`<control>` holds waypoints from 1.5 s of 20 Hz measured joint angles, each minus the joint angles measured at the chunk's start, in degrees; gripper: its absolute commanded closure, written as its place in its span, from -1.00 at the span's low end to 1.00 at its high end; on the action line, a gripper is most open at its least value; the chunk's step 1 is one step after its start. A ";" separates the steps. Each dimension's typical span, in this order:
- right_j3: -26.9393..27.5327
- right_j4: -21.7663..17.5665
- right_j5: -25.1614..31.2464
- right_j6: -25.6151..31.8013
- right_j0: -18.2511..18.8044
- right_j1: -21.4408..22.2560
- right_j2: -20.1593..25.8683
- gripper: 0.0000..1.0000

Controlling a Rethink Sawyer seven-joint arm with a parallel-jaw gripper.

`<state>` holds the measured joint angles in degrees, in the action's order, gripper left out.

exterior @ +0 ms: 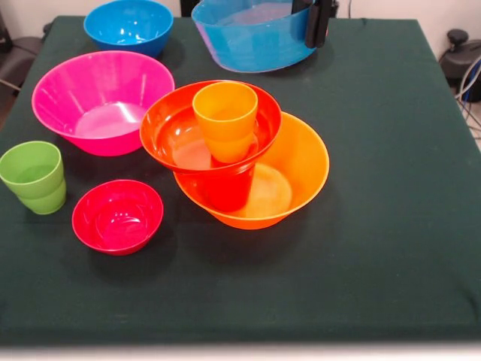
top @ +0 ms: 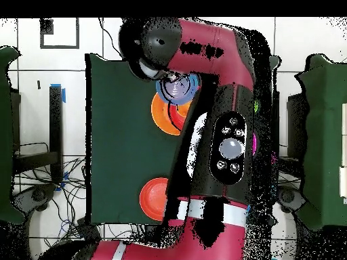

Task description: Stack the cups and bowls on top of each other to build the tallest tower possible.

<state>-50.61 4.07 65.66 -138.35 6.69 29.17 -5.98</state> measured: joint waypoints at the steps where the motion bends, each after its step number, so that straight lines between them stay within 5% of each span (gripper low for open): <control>1: 0.12 -0.21 0.02 0.00 0.00 -0.12 0.06 1.00; 30: 6.14 -1.66 1.87 2.32 0.56 -5.71 1.97 1.00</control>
<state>-44.47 2.41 67.53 -136.03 7.25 23.46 -4.01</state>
